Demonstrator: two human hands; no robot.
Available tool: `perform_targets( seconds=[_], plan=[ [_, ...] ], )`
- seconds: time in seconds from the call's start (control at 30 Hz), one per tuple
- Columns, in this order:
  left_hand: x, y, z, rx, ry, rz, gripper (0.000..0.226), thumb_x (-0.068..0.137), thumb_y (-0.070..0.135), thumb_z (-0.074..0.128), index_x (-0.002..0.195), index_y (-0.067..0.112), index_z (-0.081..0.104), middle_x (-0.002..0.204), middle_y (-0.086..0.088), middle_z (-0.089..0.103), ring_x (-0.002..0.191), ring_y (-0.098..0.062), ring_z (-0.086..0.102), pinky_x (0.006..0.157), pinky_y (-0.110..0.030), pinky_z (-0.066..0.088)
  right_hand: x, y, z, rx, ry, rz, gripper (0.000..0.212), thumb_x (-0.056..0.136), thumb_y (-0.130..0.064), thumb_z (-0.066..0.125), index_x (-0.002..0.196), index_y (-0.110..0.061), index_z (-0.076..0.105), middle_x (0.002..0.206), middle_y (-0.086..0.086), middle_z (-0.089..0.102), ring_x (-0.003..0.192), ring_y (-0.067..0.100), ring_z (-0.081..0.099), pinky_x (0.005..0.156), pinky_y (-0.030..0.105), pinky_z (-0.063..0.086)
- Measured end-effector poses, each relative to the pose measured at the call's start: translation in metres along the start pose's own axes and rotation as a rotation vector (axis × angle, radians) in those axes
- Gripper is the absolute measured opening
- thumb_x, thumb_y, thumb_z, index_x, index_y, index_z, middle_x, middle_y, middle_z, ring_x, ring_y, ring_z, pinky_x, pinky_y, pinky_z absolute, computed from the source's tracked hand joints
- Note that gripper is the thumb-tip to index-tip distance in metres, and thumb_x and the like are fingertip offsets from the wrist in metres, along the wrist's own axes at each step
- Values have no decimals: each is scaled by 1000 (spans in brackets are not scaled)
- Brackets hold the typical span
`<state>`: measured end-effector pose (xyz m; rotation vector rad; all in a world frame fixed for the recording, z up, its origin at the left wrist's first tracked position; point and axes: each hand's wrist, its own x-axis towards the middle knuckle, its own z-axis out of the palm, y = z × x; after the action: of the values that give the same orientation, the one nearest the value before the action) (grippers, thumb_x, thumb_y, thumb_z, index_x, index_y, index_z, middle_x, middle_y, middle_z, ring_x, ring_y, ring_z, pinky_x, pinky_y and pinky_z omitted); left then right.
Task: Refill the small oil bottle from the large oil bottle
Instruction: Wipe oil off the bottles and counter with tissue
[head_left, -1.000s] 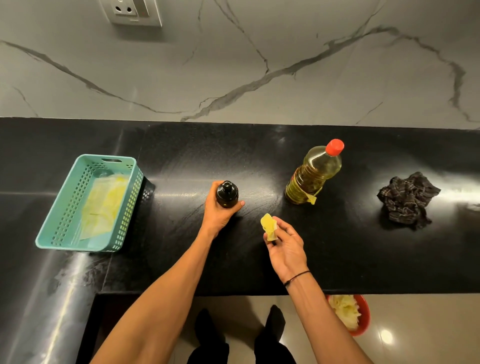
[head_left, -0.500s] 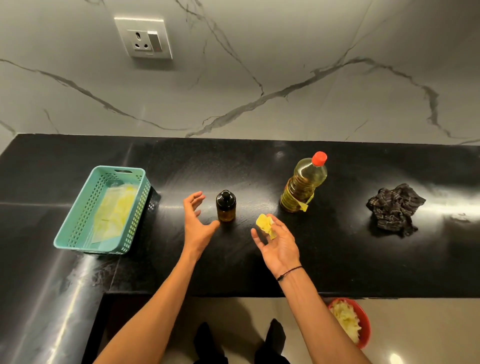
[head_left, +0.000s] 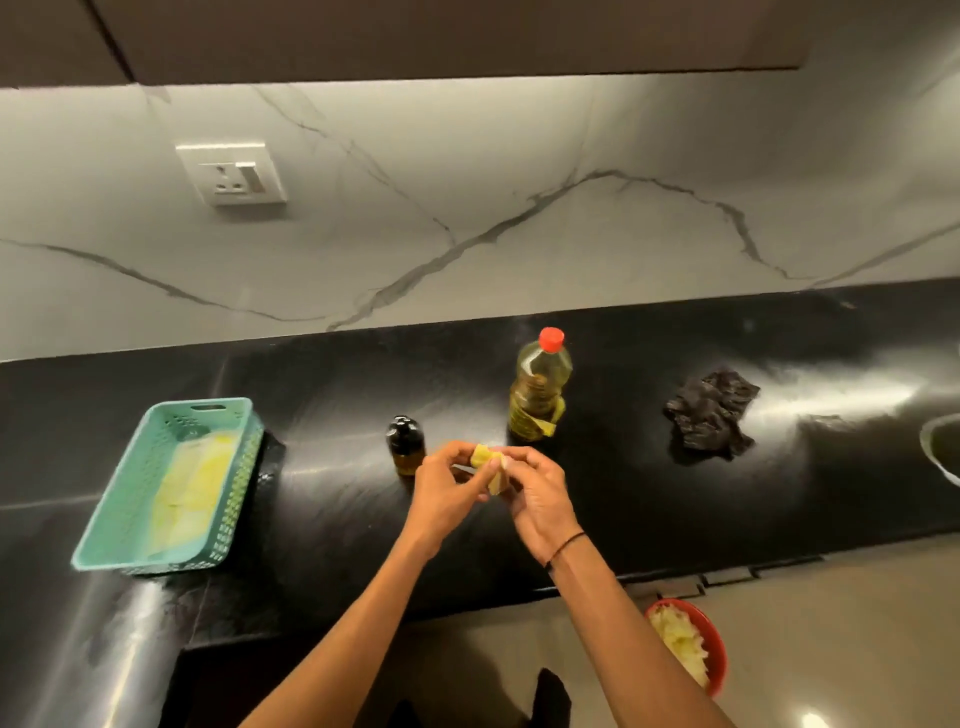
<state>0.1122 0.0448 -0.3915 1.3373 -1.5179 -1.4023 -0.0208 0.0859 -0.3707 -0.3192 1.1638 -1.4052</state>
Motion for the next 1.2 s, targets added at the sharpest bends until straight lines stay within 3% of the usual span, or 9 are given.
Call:
perform_targets(
  seconds=[0.13, 0.27, 0.33, 0.43, 0.6, 0.77, 0.9, 1.07, 1.2],
  plan=[
    [-3, -2, 44, -163, -66, -94, 15, 91, 13, 82, 103, 9, 75, 94, -13, 79, 81, -23, 79, 63, -22, 62, -17, -17, -41, -126, 120, -91, 19, 96, 5, 61, 112, 13, 63, 103, 28, 63, 95, 35, 60, 91, 55, 53],
    [-11, -2, 94, -210, -277, -124, 21, 90, 22, 81, 107, 11, 78, 98, -13, 82, 84, -25, 81, 66, -24, 64, -40, -24, -104, -178, 174, -67, 16, 96, 3, 64, 111, -1, 64, 100, 16, 69, 85, 22, 70, 67, 29, 61],
    [-16, 1, 126, -174, -383, -155, 16, 90, 23, 82, 106, 18, 80, 101, -10, 83, 91, -26, 82, 71, -27, 66, -49, -27, -139, -155, 246, -63, 15, 94, 3, 67, 109, 1, 66, 95, 14, 70, 79, 18, 71, 65, 25, 61],
    [-27, 6, 177, -123, -524, -189, 14, 88, 24, 84, 101, 29, 82, 103, -6, 83, 95, -24, 82, 72, -27, 65, -66, -33, -188, -114, 399, -94, 20, 90, 3, 72, 108, 10, 66, 95, 22, 70, 77, 20, 72, 64, 24, 61],
    [-43, 10, 258, 29, -717, -246, 36, 86, 20, 87, 118, 31, 75, 117, -2, 76, 106, -20, 77, 79, -34, 68, -103, -28, -270, 42, 679, -73, 15, 87, -4, 77, 101, -5, 73, 91, 12, 74, 76, 18, 74, 66, 30, 61],
    [-40, 17, 306, 99, -754, -259, 32, 95, 22, 79, 126, 23, 71, 122, -5, 73, 103, -20, 77, 89, -39, 66, -136, -22, -338, 249, 915, -51, 13, 90, 7, 67, 91, -6, 68, 90, 11, 69, 82, 25, 67, 62, 32, 58],
    [-23, 21, 320, 76, -728, -260, 28, 97, 19, 77, 124, 19, 72, 115, -8, 77, 102, -21, 76, 88, -36, 65, -145, -14, -372, 287, 1029, 0, 17, 91, 7, 65, 89, -10, 64, 104, 13, 66, 100, 29, 60, 78, 42, 54],
    [-10, 22, 328, 81, -685, -254, 24, 97, 17, 78, 120, 19, 74, 108, -6, 79, 98, -18, 77, 86, -33, 65, -139, -15, -395, 304, 1097, 33, 17, 90, 6, 65, 94, -11, 63, 101, 11, 65, 98, 28, 59, 71, 36, 46],
    [-9, 18, 333, 94, -675, -251, 24, 97, 17, 78, 120, 21, 74, 110, -5, 79, 98, -18, 78, 85, -32, 64, -123, -22, -409, 344, 1138, 55, 22, 91, 8, 63, 86, -13, 61, 99, 10, 63, 97, 27, 57, 80, 41, 45]
  ],
)
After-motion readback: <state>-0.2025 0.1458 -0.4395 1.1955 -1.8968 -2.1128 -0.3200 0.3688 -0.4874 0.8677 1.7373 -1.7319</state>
